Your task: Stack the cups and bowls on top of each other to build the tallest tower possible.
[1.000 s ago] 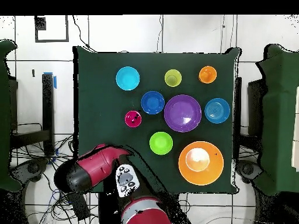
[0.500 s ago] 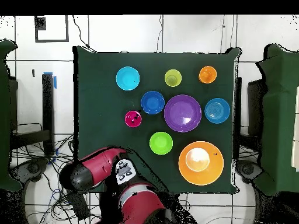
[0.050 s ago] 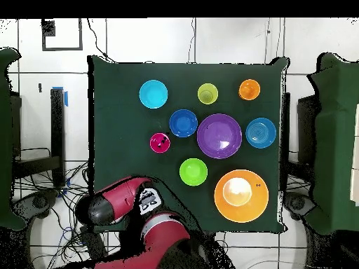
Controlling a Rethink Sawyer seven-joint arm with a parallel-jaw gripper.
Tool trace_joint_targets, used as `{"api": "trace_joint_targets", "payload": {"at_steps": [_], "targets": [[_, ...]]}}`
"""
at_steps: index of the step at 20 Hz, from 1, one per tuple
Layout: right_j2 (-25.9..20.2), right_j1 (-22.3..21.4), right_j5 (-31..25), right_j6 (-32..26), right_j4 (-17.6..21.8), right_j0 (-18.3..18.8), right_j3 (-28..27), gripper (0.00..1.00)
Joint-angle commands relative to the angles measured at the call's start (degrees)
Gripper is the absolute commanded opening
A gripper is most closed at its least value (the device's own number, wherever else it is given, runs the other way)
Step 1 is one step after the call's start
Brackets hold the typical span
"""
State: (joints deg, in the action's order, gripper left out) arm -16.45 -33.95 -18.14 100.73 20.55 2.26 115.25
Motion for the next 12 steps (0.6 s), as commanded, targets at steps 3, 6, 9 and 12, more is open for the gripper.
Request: {"api": "trace_joint_targets", "payload": {"at_steps": [3, 6, 9, 12], "targets": [[1.6, 0.9, 4.3, 5.6, 2.2, -1.3, -4.2, 0.0], [2.0, 0.8, 4.4, 5.5, 2.1, -1.5, -4.2, 0.0], [1.9, 0.9, 4.2, 5.4, 1.7, -1.5, -4.1, 0.0], [1.6, 0.9, 4.3, 5.4, 1.5, -1.2, -3.8, 0.0]]}}
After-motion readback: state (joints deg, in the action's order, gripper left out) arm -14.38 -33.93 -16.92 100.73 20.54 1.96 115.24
